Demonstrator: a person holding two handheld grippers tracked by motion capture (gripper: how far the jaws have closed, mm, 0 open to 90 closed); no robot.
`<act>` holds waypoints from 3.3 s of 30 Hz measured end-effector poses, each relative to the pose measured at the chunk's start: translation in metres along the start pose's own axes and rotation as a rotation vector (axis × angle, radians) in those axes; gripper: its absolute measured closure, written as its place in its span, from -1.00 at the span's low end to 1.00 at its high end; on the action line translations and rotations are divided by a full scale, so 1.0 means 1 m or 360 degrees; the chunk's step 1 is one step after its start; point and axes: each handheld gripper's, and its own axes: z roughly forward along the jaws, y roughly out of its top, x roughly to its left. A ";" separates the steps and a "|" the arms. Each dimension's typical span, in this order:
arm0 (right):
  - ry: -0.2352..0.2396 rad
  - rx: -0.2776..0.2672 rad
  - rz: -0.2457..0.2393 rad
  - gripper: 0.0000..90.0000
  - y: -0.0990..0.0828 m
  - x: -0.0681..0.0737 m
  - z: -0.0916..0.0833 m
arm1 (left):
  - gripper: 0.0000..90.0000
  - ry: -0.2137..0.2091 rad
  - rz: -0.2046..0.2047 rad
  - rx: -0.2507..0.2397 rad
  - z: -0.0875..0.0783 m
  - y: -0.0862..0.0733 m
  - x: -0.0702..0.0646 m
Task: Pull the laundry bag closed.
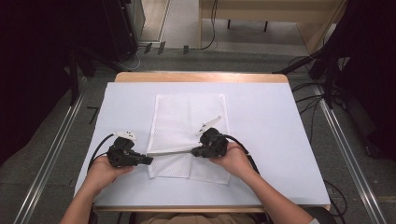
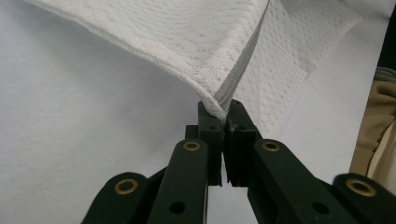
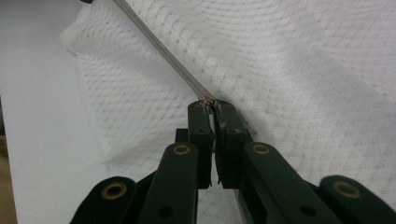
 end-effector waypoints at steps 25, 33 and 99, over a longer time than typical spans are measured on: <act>-0.0029 0.0011 0.0031 0.96 -0.013 -0.007 -0.011 | 0.95 -0.0016 0.0006 0.0026 0.001 0.000 0.001; -0.0051 0.0013 0.0066 0.95 -0.023 -0.012 -0.018 | 0.95 -0.0018 0.0004 0.0028 0.001 -0.001 0.001; -0.0137 0.0042 0.0179 0.93 -0.063 -0.034 -0.055 | 0.70 -0.0050 -0.0038 0.0032 0.001 -0.002 0.004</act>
